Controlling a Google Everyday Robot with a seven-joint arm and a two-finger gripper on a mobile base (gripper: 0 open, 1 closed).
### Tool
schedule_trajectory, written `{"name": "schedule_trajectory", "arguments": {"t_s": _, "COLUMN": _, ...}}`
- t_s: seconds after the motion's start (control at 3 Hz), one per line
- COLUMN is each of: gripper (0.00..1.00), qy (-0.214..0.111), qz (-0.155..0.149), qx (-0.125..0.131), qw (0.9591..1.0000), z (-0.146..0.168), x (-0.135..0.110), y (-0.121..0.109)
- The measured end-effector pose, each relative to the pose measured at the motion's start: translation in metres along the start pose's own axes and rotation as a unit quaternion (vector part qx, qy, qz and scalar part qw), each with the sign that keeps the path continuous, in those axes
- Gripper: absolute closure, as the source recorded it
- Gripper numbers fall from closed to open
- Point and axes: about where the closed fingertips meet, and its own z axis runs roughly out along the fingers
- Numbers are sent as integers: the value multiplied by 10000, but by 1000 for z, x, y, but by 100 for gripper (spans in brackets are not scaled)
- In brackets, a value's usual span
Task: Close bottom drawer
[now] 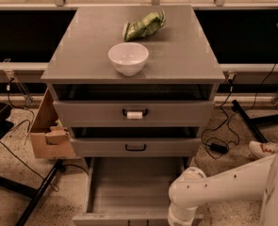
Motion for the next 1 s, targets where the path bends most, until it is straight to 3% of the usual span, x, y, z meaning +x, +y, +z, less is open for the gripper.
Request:
{"name": "schedule_trajectory", "arguments": {"t_s": 0.33, "gripper": 0, "qy": -78, "qz": 59, "qx": -90, "qw": 9999, "z": 24, "x": 4, "y": -3}}
{"name": "schedule_trajectory", "arguments": {"t_s": 1.0, "gripper": 41, "qy": -263, "qz": -51, "qx": -234, "qw": 9994, "z": 118, "x": -4, "y": -36}}
